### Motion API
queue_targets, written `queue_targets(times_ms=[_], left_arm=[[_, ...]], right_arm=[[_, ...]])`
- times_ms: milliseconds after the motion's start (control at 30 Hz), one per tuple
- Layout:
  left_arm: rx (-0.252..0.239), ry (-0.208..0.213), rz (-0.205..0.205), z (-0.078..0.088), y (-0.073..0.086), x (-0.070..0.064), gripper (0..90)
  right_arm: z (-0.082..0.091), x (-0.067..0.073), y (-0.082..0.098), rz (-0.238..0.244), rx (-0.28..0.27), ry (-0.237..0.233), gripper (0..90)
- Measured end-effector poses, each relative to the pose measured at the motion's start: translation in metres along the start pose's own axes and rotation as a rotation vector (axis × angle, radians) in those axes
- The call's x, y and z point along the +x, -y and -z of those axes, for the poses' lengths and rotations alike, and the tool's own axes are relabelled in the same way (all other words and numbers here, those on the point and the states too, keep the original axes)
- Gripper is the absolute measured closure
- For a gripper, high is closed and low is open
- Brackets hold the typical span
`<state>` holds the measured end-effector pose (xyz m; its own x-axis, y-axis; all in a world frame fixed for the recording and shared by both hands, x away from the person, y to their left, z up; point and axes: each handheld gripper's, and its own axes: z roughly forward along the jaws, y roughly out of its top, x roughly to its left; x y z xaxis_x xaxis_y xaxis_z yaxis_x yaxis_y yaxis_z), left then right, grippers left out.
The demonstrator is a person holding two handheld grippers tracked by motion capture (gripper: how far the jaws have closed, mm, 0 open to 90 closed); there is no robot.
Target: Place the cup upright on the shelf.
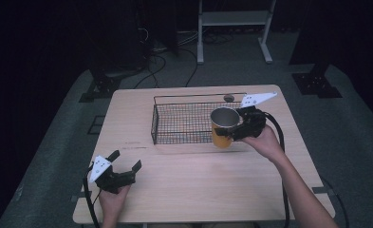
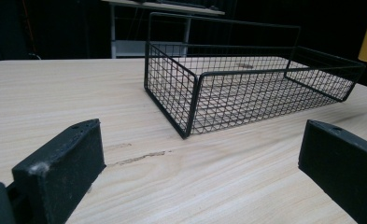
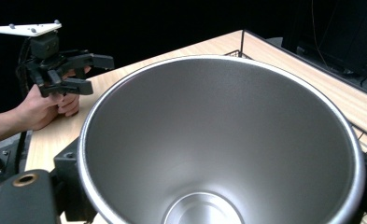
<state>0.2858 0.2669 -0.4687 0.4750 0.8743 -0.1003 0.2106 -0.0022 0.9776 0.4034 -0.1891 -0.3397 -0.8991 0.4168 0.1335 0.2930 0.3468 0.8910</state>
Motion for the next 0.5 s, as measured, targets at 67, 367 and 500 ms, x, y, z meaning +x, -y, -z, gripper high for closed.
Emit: queue_targets(times_ms=[67, 367, 500], left_arm=[[0.0, 0.0, -0.002, 0.0, 0.0, 0.0, 0.0], [0.0, 0.001, 0.001, 0.0, 0.0, 0.0, 0.0], [0.0, 0.002, 0.001, 0.0, 0.0, 0.0, 0.0]], right_arm=[[-0.002, -0.002, -0.003, 0.0, 0.004, -0.003, 12.6], [-0.016, -0.016, -0.019, -0.006, 0.003, -0.017, 12.6], [-0.024, -0.023, -0.025, -0.01, 0.012, -0.017, 12.6]])
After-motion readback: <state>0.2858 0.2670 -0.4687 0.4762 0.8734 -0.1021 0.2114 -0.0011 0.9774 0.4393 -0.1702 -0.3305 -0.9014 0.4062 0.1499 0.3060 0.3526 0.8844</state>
